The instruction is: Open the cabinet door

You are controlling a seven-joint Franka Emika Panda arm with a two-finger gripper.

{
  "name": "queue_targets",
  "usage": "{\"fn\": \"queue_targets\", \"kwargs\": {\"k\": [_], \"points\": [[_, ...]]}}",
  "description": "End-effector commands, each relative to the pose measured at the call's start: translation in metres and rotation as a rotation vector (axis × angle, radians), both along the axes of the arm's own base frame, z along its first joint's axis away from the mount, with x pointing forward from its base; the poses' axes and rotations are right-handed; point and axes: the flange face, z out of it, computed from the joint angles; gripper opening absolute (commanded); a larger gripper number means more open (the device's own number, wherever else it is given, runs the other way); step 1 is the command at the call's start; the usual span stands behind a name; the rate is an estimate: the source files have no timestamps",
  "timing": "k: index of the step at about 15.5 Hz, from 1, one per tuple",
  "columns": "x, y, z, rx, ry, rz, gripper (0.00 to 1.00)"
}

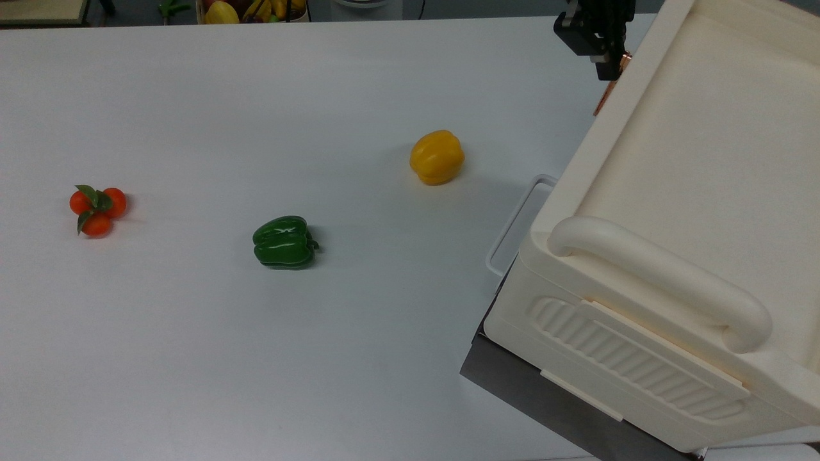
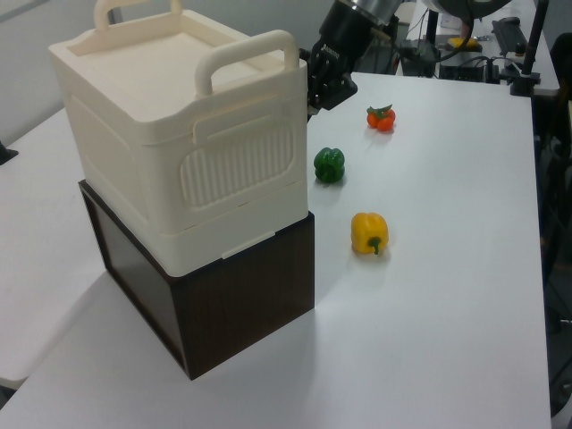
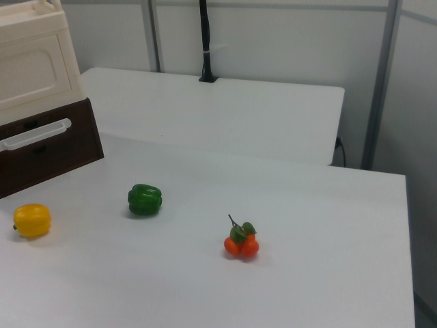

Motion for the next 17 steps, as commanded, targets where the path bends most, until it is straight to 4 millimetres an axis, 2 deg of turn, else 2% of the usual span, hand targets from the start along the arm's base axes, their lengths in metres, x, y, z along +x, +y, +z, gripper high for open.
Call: {"fn": "queue_targets", "kwargs": {"k": [1,5,7,11,17], "points": [[-0.004,0.012,0.000,0.006,-0.018,0.041,0.00],[-0.012,0.007,0.006,-0.003,-0.020,0.044,0.00],[-0.012,-0.004,0.005,-0.022,0.010,0.034,0.00],[-0.018,-0.013,0.009,-0.051,0.047,0.038,0.00],[-0.021,-0.033,0.003,-0.097,0.130,0.028,0.00]]}}
